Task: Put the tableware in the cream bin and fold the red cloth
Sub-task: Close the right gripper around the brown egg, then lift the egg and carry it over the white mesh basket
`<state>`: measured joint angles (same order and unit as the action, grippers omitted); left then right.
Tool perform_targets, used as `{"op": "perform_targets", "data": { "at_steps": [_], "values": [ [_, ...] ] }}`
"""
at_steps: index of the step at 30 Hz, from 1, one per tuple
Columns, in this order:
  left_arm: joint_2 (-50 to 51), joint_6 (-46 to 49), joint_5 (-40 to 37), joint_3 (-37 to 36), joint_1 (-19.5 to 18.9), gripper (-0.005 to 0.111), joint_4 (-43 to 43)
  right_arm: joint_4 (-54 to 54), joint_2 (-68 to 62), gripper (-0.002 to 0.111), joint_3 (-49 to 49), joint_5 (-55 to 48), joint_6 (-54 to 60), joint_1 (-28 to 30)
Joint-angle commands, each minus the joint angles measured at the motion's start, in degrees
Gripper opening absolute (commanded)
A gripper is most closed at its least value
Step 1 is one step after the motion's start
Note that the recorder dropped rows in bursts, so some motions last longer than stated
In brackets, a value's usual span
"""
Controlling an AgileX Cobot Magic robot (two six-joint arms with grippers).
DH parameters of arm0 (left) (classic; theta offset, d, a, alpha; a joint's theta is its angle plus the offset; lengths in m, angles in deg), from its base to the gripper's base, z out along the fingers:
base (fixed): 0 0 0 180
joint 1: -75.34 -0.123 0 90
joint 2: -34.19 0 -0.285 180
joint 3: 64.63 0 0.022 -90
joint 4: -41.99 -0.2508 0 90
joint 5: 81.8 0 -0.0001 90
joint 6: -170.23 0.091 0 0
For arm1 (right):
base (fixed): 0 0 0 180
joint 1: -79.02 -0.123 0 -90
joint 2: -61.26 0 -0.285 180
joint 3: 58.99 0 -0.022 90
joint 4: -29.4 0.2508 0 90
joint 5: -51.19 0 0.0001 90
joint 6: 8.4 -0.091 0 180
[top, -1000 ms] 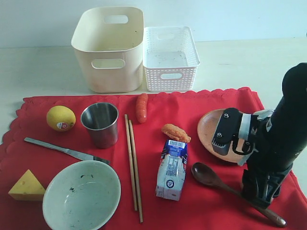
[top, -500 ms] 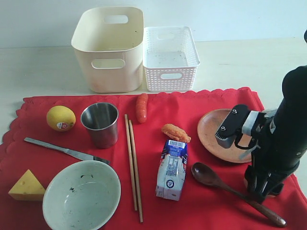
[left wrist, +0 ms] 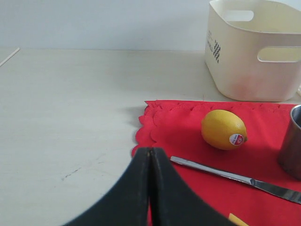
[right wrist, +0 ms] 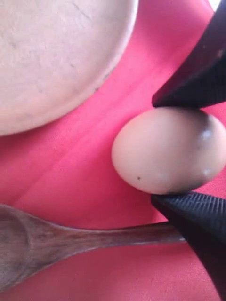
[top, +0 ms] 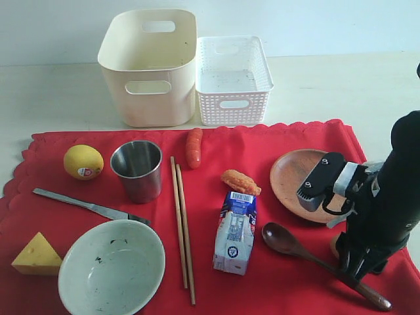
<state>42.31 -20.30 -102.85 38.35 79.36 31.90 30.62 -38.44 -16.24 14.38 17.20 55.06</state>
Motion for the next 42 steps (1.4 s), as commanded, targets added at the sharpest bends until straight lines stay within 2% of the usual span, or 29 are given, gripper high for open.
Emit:
{"op": "perform_targets", "data": {
  "at_steps": [1, 10, 22, 32, 42],
  "values": [
    [-0.33, -0.19, 0.32, -0.19, -0.06, 0.0, 0.5, 0.26, 1.43, 0.0, 0.39, 0.18, -0.23, -0.04],
    [-0.33, -0.19, 0.32, -0.19, -0.06, 0.0, 0.5, 1.86, 10.91, 0.0, -1.53, -5.92, -0.23, -0.04],
    [-0.33, -0.19, 0.32, -0.19, -0.06, 0.0, 0.5, 13.4, 10.89, 0.0, -16.17, -8.95, -0.35, -0.04],
    [-0.33, -0.19, 0.32, -0.19, -0.06, 0.0, 0.5, 13.77, -0.13, 0.0, -33.13, -6.84, -4.81, -0.04],
    [-0.33, -0.19, 0.32, -0.19, -0.06, 0.0, 0.5, 13.77, -17.73, 0.0, -53.04, -6.18, -7.08, -0.04]
  ]
}}
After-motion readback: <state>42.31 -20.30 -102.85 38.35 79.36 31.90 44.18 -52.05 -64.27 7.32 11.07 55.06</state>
